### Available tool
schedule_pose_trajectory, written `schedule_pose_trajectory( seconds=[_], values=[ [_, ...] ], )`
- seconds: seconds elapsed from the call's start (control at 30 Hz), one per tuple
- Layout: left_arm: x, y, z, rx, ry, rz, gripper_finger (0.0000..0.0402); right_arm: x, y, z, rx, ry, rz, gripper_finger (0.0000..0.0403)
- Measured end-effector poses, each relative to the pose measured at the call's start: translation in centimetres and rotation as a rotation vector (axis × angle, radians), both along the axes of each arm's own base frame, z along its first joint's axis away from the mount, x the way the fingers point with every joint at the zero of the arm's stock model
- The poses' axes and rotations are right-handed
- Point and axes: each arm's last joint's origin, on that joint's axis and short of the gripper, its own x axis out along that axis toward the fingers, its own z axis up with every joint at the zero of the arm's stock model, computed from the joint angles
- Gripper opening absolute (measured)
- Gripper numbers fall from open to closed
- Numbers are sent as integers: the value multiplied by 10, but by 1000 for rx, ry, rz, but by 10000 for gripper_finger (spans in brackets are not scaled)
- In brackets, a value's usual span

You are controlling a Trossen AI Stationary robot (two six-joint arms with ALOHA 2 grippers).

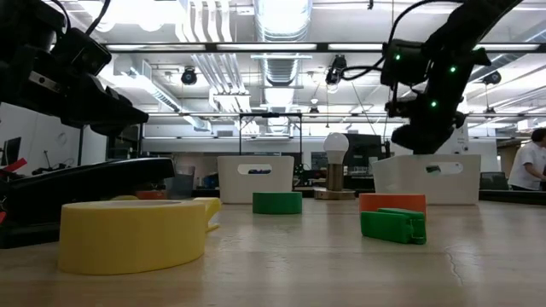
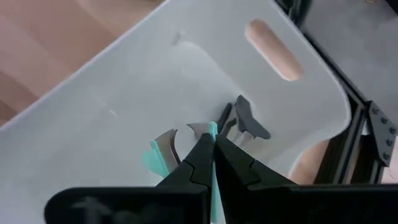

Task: Pick and place Stapler, Stapler remover, tape
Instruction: Put the bottom light blue staple remover into the right white bin, then put the top orange tape into the left white bin

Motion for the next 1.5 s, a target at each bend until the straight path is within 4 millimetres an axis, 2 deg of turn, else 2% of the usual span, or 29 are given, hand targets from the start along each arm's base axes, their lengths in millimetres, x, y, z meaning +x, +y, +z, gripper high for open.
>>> schedule_pose_trajectory(
  seconds=[0.27,0.47,0.63,0.97,1.2,1.37,1.5],
  values=[
    [0,0,0,0,0,0,23,9,-3,-13,14,48,6,8],
    [0,0,0,0,0,0,23,8,-4,-13,-21,58,-11,9],
    [0,0,0,0,0,0,23,6,-4,-5,-43,20,-17,22],
    [0,0,0,0,0,0,23,0,-1,11,-71,-60,-19,99],
    [0,0,0,0,1,0,23,-4,4,29,-109,-174,-8,133],
    [0,0,0,0,0,0,23,-3,15,45,-109,-312,63,147],
    [0,0,0,0,0,0,23,6,29,55,-85,-424,207,155]
  ],
)
